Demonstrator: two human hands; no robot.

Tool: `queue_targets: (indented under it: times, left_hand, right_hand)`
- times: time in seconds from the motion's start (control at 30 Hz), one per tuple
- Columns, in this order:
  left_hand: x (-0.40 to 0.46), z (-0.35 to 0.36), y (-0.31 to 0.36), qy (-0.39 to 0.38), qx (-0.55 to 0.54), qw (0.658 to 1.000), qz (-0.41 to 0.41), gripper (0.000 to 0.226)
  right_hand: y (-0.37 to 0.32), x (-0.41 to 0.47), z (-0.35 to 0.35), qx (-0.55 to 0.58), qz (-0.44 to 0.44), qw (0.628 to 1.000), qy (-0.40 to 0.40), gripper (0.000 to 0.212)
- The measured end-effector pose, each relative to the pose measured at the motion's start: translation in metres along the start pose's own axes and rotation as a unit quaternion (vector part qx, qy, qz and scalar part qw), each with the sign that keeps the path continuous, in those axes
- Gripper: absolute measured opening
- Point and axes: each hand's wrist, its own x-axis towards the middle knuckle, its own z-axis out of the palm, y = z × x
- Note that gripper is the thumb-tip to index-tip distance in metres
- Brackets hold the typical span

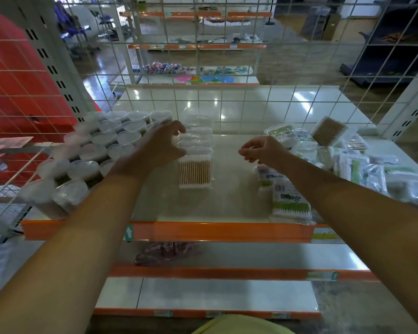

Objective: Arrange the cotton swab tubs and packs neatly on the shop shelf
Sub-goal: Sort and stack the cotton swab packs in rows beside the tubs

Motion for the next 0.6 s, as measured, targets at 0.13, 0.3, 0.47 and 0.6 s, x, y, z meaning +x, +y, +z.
queue_targets:
  times: [0.13, 0.3, 0.47, 0.6]
  left_hand:
    - [0.012, -0.002, 0.020, 0.025, 0.024, 0.998, 0.049, 0.045]
    - [0.023, 0.018, 0.056, 0.015, 0.009, 0.994, 0.104, 0.040]
    - [0.024, 0.052, 0.095, -0.017, -0.002, 0.989, 0.149, 0.039]
    - [0.014, 0.079, 0.116, -0.069, -0.036, 0.980, 0.181, 0.038]
  right_hand:
    - [-0.003, -0.003, -0.006, -0.033, -0.025, 0.999, 0.016, 0.020]
    - [-0.008, -0.011, -0.023, -0.071, -0.055, 0.995, 0.033, 0.021]
    - [-0.006, -0.031, -0.044, -0.095, -0.079, 0.991, 0.051, 0.022]
    - [0.005, -0.049, -0.056, -0.136, -0.094, 0.984, 0.060, 0.026]
